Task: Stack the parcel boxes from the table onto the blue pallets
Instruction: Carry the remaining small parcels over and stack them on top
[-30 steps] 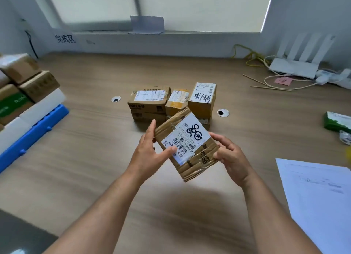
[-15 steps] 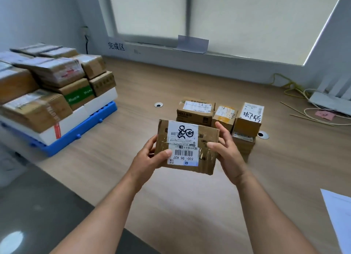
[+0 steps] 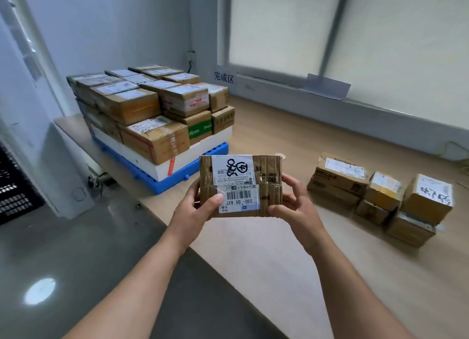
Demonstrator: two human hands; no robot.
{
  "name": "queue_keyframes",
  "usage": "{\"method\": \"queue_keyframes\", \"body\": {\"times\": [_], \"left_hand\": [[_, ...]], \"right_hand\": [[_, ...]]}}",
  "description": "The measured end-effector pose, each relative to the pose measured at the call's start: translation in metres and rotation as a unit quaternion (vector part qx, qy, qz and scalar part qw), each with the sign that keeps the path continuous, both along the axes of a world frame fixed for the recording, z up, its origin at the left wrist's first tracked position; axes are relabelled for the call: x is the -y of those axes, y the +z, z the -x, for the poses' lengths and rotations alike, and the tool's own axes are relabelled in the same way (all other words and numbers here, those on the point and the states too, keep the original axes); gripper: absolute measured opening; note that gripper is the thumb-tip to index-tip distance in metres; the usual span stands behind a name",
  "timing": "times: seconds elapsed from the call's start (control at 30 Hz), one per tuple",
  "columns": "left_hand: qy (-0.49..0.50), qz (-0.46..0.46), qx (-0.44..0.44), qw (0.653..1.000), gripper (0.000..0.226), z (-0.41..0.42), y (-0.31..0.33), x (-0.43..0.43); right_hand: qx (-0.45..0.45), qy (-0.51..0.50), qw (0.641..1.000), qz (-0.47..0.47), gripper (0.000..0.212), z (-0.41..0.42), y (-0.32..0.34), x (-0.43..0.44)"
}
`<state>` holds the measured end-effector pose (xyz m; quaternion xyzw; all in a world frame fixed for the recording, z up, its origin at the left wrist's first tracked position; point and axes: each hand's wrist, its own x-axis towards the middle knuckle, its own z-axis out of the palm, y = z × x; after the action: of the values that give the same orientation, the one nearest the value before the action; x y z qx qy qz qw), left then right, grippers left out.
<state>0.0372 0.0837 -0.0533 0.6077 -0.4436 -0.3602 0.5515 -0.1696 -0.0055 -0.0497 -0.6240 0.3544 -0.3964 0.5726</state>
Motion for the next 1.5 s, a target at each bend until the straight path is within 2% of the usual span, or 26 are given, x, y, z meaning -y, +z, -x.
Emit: {"method": "queue_keyframes", "body": {"times": [0.07,0.23,0.5,0.73,0.83,0.97,1.13,1.27,1.43,1.5], "left_hand": [[0.013,-0.004,0.005,1.0,0.07,-0.026,-0.001,-0.012],[0.033,-0.017,0.062,0.997,0.043,-0.074,0.006,-0.039],[0.107,-0.015,0.141,0.984,0.068,-0.152,0.001,-0.05],[0.175,-0.062,0.298,0.936,0.057,-0.221,-0.001,-0.035],[0.175,-0.063,0.355,0.916,0.059,-0.247,0.005,-0.018],[0.171,-0.057,0.378,0.908,0.062,-0.278,0.012,0.013],[0.16,-0.03,0.429,0.889,0.068,-0.308,0.02,0.055],[0.15,-0.013,0.459,0.876,0.073,-0.324,0.025,0.082],[0.122,-0.003,0.477,0.871,0.075,-0.344,0.032,0.109],[0.106,0.001,0.481,0.87,0.075,-0.351,0.035,0.122]], "right_hand": [[-0.013,0.003,1.0,0.012,0.069,-0.026,0.002,-0.007],[-0.042,0.007,0.998,0.037,0.071,-0.08,0.006,-0.019],[-0.042,0.031,0.998,0.045,0.068,-0.144,0.014,-0.011],[-0.03,0.037,0.998,0.027,0.064,-0.205,0.01,0.019],[-0.015,0.033,0.999,0.014,0.068,-0.23,0.012,0.032],[-0.001,0.014,1.0,0.003,0.064,-0.256,0.017,0.052],[0.003,-0.02,1.0,0.001,0.069,-0.279,0.024,0.078],[0.019,-0.057,0.998,-0.009,0.058,-0.292,0.026,0.098],[0.026,-0.094,0.995,-0.033,0.073,-0.311,0.03,0.112],[0.026,-0.106,0.993,-0.041,0.07,-0.318,0.03,0.117]]}}
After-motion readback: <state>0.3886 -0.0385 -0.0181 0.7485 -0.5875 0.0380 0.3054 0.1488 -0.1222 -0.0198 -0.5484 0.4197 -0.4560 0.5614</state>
